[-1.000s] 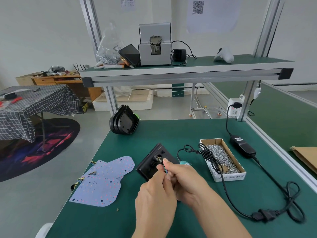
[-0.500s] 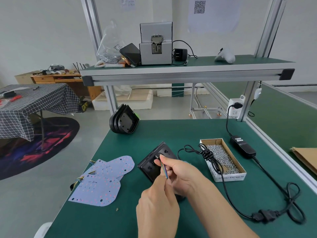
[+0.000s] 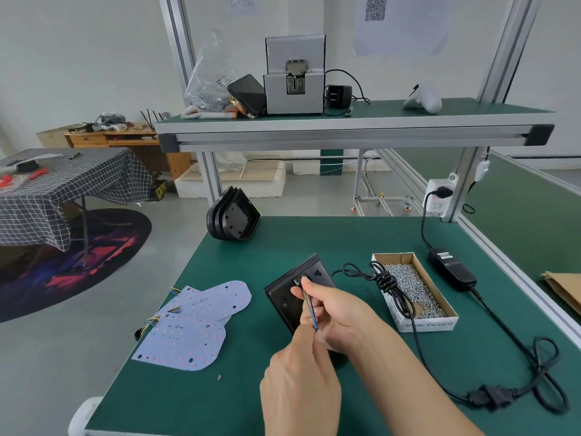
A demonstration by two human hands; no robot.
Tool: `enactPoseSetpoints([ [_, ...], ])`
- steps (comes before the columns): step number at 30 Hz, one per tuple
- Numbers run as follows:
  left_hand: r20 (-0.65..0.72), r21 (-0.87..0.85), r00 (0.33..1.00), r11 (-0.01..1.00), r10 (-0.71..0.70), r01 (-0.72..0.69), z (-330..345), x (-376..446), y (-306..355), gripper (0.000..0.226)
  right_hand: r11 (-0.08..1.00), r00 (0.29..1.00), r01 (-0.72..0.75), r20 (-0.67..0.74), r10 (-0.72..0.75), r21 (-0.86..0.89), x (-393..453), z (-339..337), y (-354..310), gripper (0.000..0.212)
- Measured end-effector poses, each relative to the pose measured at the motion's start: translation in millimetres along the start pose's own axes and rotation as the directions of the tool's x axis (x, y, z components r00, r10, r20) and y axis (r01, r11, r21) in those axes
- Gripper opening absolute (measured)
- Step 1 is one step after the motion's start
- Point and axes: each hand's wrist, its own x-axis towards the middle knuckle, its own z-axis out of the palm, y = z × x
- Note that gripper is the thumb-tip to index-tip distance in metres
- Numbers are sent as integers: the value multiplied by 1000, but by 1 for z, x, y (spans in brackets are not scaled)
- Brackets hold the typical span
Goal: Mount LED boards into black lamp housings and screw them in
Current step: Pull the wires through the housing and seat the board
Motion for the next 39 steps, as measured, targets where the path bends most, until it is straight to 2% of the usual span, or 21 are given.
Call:
enactPoseSetpoints([
  [3, 1, -99, 1000, 995, -6, 6, -2, 0, -3, 19, 995, 996, 84, -10, -85, -59, 0, -4, 2, 32],
  [5, 10, -182, 1000, 983, -17, 19, -4, 1, -5, 24, 979, 988, 153, -13, -156, -134, 0, -11, 3, 48],
  [6, 9, -215, 1000, 976, -19, 20, -5, 2, -5, 25, 977, 989, 150, 8, -151, -154, -1, -15, 3, 48],
  [10, 7, -261, 1000, 965, 12, -10, -3, 0, -7, 23, 981, 993, 74, 106, -56, -177, -7, -23, 1, 33],
  [14, -14, -262, 1000, 965, 26, -29, -3, -5, -6, 22, 988, 986, 144, 89, -139, -56, -13, -15, -3, 30],
  [17, -32, -230, 998, 971, 61, -66, -1, -6, -2, 25, 976, 975, 216, 41, -217, 32, -15, -4, -3, 17],
  [23, -19, -185, 996, 979, 89, -91, 1, -6, -5, 23, 955, 965, 260, -6, -261, 141, -14, 0, 1, 14],
  [25, 11, -190, 997, 979, 80, -77, 2, -4, -6, 27, 951, 959, 283, -8, -285, 123, -11, -1, 4, 17],
  [27, 45, -285, 998, 958, 53, -38, 0, 0, -11, 31, 931, 931, 364, 1, -364, 0, -10, -5, 6, 21],
  [29, 44, -397, 998, 918, 38, -17, -9, 8, -13, 26, 848, 867, 491, 22, -497, -201, -10, -10, 3, 26],
  [31, -18, -492, 999, 870, 30, -35, -18, 20, -9, 19, 707, 791, 578, 67, -608, -408, -14, -14, 0, 30],
  [33, -42, -552, 999, 833, 31, -49, -23, 37, -2, 24, 550, 726, 629, 162, -668, -550, -21, -14, 2, 33],
  [35, -40, -617, 999, 785, 35, -52, -23, 53, 6, 21, 363, 659, 654, 264, -704, -664, -29, -11, 9, 38],
  [39, -37, -695, 999, 717, 27, -45, -18, 71, 11, 13, -3, 509, 638, 425, -749, -770, -38, -12, 17, 16],
])
